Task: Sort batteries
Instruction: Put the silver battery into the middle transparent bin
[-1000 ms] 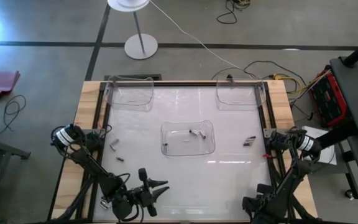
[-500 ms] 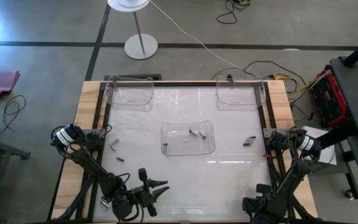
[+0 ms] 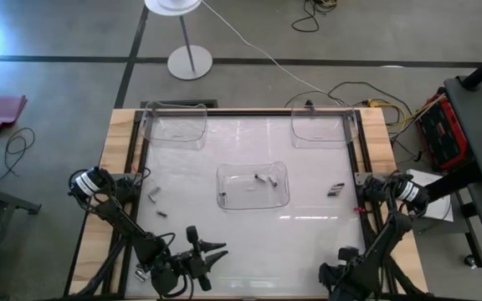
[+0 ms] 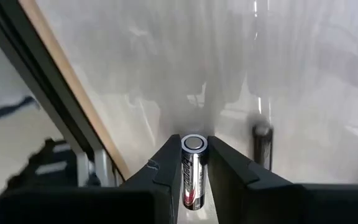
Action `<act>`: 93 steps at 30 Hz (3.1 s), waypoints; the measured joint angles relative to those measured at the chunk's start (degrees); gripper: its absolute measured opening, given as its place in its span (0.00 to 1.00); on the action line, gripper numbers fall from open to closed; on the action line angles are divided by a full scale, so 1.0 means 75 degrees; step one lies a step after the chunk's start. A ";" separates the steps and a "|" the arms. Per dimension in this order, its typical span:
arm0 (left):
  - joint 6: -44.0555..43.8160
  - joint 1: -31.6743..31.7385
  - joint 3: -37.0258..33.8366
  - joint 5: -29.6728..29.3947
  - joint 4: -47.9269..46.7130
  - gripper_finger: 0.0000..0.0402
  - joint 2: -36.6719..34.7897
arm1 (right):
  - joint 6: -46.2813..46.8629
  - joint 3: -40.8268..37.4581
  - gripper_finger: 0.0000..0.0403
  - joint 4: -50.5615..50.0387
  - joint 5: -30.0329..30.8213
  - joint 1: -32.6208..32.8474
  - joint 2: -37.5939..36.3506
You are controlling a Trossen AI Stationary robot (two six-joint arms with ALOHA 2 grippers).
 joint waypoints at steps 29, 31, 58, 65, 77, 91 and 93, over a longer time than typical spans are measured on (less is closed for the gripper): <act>0.0128 0.0000 0.0000 0.0003 -0.0010 0.19 0.0000 | -0.2746 -0.0183 0.16 0.0912 0.3433 -0.1812 0.0000; 0.0131 0.0000 0.0000 0.0003 -0.0012 0.19 0.0000 | -0.2752 -0.0282 0.18 0.1055 0.3436 -0.1812 -0.0017; 0.0143 0.0000 0.0000 0.0003 -0.0014 0.19 0.0000 | -0.2221 -0.0290 0.26 0.0307 0.2332 -0.1714 -0.0166; 0.0143 0.0000 0.0000 0.0003 -0.0043 0.19 0.0000 | -0.2363 -0.0299 0.19 0.0292 0.2312 -0.1707 -0.0088; 0.0131 0.0000 0.0000 0.0003 -0.0114 0.19 0.0000 | -0.3298 0.0137 0.12 -0.0021 0.2340 -0.2175 -0.0316; 0.0192 0.0047 0.0000 0.0000 -0.0159 0.19 0.0000 | -0.7884 0.2735 0.12 -0.1145 0.3449 -0.5304 -0.0467; 0.0198 0.0047 0.0000 0.0000 -0.0220 0.19 0.0000 | -0.8693 0.3069 0.11 -0.1133 0.3452 -0.5943 -0.0207</act>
